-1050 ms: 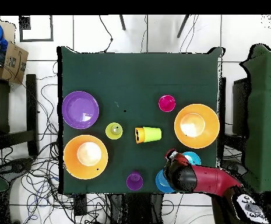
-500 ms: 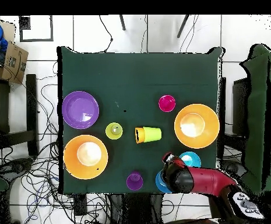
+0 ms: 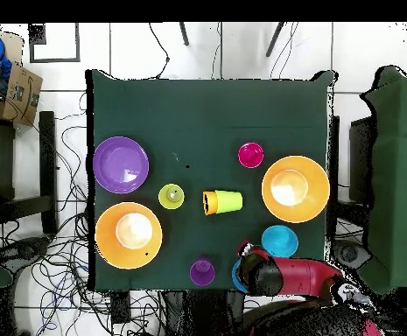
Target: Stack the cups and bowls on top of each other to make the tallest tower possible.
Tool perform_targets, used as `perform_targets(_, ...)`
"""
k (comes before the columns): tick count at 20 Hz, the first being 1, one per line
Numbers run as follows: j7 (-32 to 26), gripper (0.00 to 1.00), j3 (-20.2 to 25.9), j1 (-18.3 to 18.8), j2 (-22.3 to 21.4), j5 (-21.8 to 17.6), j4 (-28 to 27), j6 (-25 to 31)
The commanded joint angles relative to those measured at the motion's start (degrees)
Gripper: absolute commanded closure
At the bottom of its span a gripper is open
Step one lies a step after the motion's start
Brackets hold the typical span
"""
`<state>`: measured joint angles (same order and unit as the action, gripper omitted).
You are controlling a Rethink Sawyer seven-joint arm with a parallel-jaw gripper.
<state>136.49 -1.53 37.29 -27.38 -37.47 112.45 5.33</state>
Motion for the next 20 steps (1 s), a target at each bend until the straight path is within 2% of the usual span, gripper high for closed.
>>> perform_targets(1,0.3,0.0,-0.3,-2.5,4.3,-5.0,-1.9,-4.7)
perform_targets(6,-0.1,0.0,-2.0,-1.8,3.4,-6.6,-1.0,-4.6)
perform_targets(10,-1.7,0.0,-1.2,0.0,-1.0,-7.1,0.8,-1.5)
perform_targets(14,-5.0,0.0,1.4,3.1,-10.3,-5.4,5.5,4.2)
perform_targets(17,-10.4,0.0,5.9,7.0,-20.0,-1.5,9.8,11.5)
perform_targets(20,-14.0,0.0,10.2,9.9,-25.5,2.0,11.8,16.9)
